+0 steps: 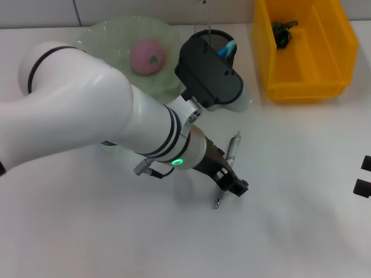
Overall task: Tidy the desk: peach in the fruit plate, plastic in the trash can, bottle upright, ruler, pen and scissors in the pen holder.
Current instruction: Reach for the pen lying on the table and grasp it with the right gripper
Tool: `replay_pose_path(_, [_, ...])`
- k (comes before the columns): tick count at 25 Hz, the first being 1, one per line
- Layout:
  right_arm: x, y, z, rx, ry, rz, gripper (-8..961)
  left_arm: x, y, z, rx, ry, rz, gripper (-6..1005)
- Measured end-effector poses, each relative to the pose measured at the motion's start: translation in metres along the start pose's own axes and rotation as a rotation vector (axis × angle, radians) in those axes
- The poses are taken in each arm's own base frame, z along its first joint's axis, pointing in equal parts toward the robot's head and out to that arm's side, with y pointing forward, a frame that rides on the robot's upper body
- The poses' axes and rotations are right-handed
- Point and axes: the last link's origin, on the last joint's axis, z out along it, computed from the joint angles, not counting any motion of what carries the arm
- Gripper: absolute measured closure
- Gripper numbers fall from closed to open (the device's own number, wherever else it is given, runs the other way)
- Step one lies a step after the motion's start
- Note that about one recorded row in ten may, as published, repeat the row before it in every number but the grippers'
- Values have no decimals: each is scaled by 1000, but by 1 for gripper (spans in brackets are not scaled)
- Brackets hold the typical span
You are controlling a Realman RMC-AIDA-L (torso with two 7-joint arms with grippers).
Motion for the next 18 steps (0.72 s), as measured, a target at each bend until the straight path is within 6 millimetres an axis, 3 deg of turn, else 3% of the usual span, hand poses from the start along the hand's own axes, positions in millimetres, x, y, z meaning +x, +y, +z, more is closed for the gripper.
replay_pose_path(11, [0,0,2,-3,-3,0,367,-4,11,8,-6,-4,59,259])
replay_pose_path(18, [0,0,3,-5,-4,-1,367,-6,12,9,-1,-4,70,411])
